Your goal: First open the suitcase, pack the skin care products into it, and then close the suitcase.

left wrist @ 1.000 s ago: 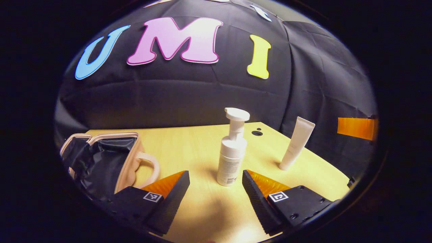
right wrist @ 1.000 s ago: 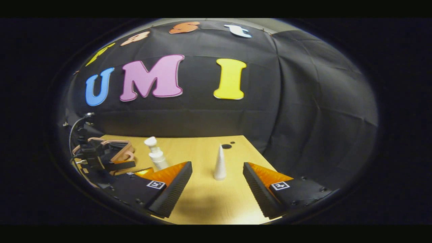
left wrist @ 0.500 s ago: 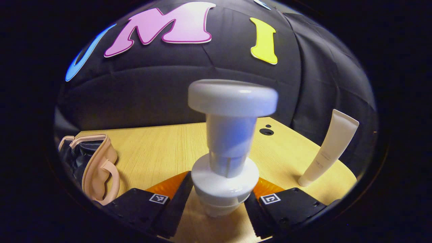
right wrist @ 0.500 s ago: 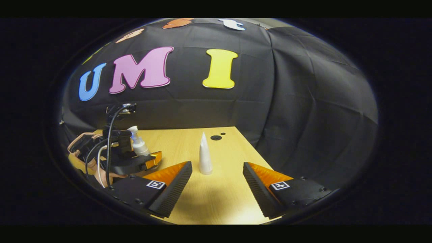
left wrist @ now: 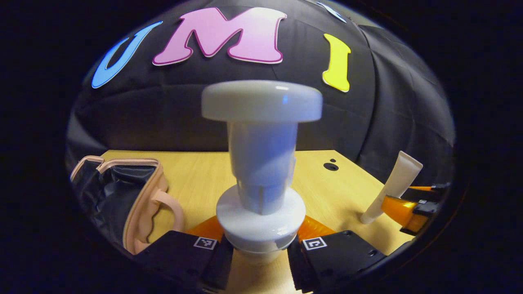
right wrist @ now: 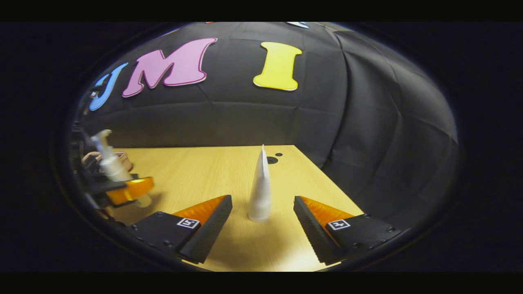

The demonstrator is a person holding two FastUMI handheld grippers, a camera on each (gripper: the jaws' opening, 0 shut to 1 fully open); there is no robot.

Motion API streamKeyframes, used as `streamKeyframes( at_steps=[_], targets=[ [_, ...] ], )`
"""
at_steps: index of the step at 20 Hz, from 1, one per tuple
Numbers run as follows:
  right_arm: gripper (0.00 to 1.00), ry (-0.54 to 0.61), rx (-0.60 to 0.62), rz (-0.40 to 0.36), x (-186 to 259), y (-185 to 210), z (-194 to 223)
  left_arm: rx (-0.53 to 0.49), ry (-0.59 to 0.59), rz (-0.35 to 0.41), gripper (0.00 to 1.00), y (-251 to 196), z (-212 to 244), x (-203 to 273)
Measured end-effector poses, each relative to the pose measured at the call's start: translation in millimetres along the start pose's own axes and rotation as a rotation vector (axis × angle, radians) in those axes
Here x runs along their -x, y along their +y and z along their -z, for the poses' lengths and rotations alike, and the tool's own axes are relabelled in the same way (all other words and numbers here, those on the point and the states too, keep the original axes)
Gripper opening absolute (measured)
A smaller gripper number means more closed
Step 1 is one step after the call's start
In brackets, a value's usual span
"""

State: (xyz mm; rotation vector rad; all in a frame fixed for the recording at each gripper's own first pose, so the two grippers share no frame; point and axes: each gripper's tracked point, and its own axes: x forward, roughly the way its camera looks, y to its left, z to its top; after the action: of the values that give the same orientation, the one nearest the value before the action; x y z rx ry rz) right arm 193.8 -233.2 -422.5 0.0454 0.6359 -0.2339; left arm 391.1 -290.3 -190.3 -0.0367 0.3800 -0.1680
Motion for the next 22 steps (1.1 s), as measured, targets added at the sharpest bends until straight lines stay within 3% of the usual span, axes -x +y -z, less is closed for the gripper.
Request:
streamKeyframes(
  at_steps=[5,8,11,13,14,16,19,20,21,22],
  targets=[
    [0.97,0.049,0.023,0.041,-46.0,-1.0,19.5,-0.016,-0.033,-0.002,0.61,26.0,-32.5,52.7],
    [0.97,0.093,-0.037,0.051,-62.5,-5.4,32.2,-0.011,-0.016,-0.008,0.61,33.8,-35.9,71.9],
    [0.63,0.127,-0.065,0.076,-70.1,-12.2,42.6,-0.02,0.001,-0.007,0.61,36.5,-35.2,84.0],
    [0.58,0.123,-0.064,0.07,-71.6,-12.2,41.6,-0.025,0.017,-0.012,0.61,38.7,-33.0,89.5],
    [0.51,0.119,-0.049,0.057,-70.1,-10.4,40.6,-0.018,0.019,-0.016,0.61,39.4,-33.2,93.6],
    [0.46,0.126,-0.039,0.032,-62.6,-3.7,39.6,0.019,0.015,-0.027,0.61,46.2,-34.1,101.4],
    [0.46,0.077,0.017,-0.02,-41.7,17.6,18.1,0.074,0.011,-0.043,0.61,70.3,-35.6,114.9],
    [0.53,0.051,0.043,-0.052,-29.2,31.5,5.7,0.089,0.014,-0.051,0.61,82.0,-37.7,120.4],
    [0.46,0.032,0.061,-0.086,-19.3,46.1,-5.5,0.098,0.019,-0.061,0.6,95.6,-38.5,125.7],
    [0.46,0.013,0.072,-0.127,-7.5,63.8,-16.7,0.097,0.029,-0.082,0.61,112.6,-39.7,132.7]
  ],
)
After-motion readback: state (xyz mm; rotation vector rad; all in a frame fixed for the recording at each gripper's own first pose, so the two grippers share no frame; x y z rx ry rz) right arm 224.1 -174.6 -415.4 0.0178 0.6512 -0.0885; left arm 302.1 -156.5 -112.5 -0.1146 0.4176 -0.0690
